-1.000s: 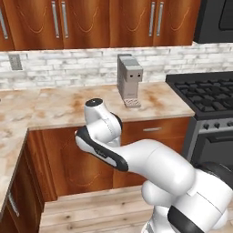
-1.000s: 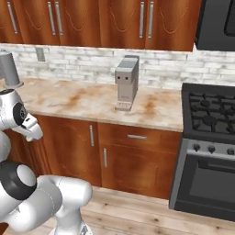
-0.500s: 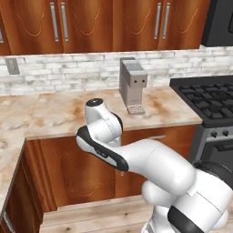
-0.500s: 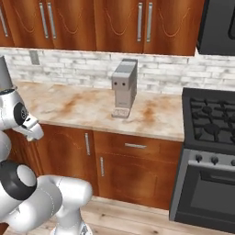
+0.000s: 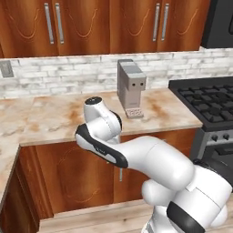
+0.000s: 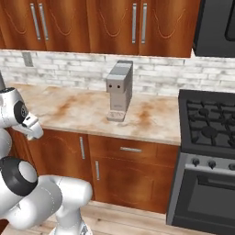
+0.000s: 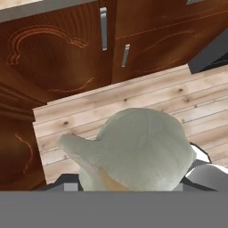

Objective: Turn on the sink faucet. Then move the garlic from the counter to the sink. Turn off the sink. Move the vegetable from the sink to the pot next to the stove. Finally move the pot to the front right burner.

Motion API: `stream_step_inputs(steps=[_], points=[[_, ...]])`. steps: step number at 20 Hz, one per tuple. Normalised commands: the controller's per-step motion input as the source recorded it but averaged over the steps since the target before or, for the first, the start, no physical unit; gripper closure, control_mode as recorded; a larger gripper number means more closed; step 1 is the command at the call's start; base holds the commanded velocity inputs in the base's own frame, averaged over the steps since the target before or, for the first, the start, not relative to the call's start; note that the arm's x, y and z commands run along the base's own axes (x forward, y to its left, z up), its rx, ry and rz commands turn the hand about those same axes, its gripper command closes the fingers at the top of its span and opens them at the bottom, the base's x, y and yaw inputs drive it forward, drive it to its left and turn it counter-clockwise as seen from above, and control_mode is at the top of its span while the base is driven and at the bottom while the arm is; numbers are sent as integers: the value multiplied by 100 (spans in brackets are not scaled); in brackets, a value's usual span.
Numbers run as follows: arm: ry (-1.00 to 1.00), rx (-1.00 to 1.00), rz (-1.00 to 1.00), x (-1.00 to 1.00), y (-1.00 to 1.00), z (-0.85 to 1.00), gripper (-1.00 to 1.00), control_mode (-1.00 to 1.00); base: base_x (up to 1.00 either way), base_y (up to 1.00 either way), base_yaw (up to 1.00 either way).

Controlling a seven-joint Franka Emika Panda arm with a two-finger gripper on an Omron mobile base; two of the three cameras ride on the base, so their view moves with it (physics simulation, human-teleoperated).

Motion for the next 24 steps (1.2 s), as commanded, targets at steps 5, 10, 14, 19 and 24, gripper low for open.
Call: stream_step_inputs(steps=[5,10,14,19,24], points=[[0,0,0,0,0,0,100,100,42,-6,4],[0,0,0,0,0,0,100,100,48,-12,5],[0,0,0,0,0,0,100,100,14,-100,5],[0,0,0,0,0,0,100,100,6,-100,5],[0,0,0,0,0,0,100,100,5,-100,4]])
